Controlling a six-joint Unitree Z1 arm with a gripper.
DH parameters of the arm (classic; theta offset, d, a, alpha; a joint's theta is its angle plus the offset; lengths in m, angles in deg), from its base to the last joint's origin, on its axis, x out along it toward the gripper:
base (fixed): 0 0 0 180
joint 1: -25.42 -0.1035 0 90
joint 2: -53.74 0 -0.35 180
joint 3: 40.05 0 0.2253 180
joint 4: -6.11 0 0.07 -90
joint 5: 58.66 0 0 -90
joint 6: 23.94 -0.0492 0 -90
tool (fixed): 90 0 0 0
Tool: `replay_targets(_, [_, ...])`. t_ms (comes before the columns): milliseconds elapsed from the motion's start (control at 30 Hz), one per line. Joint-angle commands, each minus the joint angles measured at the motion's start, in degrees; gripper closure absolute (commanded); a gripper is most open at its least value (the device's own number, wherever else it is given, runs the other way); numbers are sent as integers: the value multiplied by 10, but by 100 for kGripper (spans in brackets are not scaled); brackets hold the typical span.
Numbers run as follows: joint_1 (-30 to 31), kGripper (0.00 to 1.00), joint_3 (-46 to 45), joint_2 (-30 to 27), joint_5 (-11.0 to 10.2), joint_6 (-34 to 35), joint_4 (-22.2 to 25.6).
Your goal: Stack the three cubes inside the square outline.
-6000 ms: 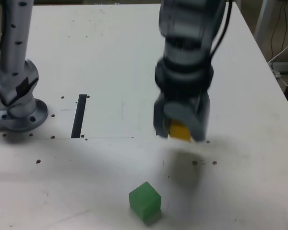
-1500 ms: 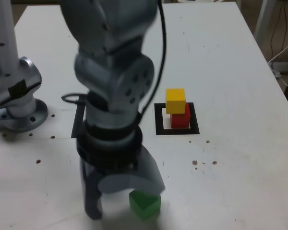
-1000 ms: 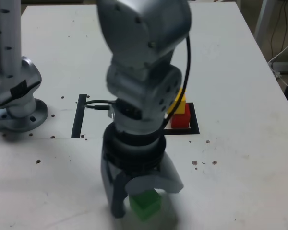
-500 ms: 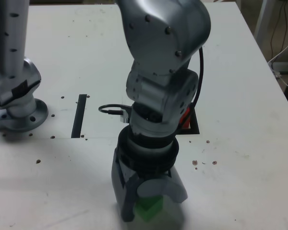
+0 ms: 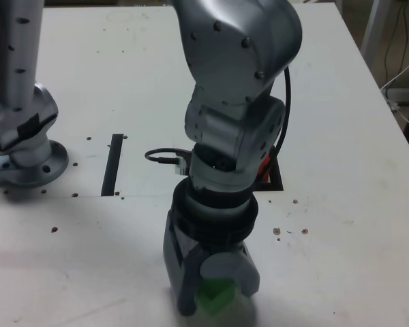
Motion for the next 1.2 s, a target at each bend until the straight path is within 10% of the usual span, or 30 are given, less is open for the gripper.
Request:
replay_targets(0, [-1,72,-5,3,-9,-1,-13])
replay_targets(400, [-1,86,-4,-12,-58,-3,-21])
replay_targets(1167, [-158,86,107,-117,-107,-261,199])
